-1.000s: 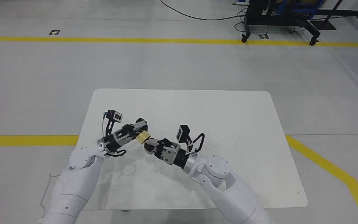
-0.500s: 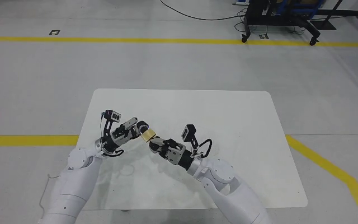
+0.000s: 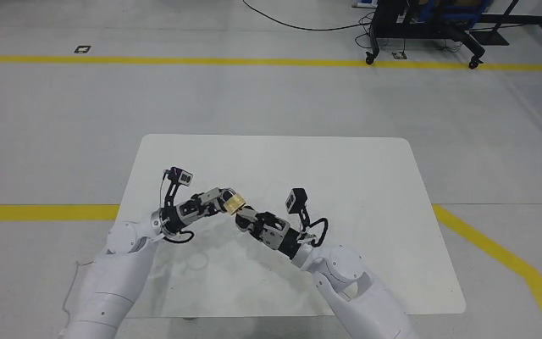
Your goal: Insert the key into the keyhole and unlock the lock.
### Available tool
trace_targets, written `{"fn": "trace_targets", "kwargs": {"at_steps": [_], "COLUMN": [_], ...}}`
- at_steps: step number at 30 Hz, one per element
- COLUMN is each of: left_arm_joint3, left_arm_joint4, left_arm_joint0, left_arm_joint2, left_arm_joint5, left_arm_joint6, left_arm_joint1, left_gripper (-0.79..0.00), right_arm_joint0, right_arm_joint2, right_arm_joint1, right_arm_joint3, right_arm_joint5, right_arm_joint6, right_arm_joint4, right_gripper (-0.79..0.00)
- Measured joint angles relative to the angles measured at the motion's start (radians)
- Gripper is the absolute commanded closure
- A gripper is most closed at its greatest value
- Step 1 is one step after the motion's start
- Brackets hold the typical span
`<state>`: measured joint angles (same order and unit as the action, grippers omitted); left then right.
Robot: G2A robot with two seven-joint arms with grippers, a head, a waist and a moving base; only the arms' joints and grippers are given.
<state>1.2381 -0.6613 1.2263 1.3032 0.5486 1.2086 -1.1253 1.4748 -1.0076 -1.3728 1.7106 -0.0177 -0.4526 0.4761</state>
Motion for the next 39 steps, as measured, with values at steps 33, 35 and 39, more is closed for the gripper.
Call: {"fn": "trace_targets", "kwargs": {"at_steps": [33, 35, 39], "left_arm_joint3": [0.027, 0.027, 0.029], "left_arm_joint4": [0.020, 0.019, 0.024], "left_arm_joint0": [0.016, 0.017, 0.017], "left_arm_joint2": [0.004, 0.004, 0.003], "left_arm_joint5": [0.015, 0.016, 0.019], "left_arm_joint6": [-0.005, -0.007, -0.011], "left_arm_joint1": [0.010, 0.010, 0.010], "left_gripper": [-0.018, 0.000, 0.000], "right_arm_joint0": [0.009, 0.011, 0.015], "right_arm_joint2": [0.005, 0.005, 0.008], "right_arm_joint1": [0.010, 0.011, 0.013], "right_arm_joint3": [0.012, 0.014, 0.018], "right_arm_joint5": [-0.016, -0.014, -0.014], "right_arm_joint6": [-0.004, -0.006, -0.010], "right_arm_joint4": [0.000, -0.003, -0.011], "right_gripper": [0.000, 0.000, 0.000]}}
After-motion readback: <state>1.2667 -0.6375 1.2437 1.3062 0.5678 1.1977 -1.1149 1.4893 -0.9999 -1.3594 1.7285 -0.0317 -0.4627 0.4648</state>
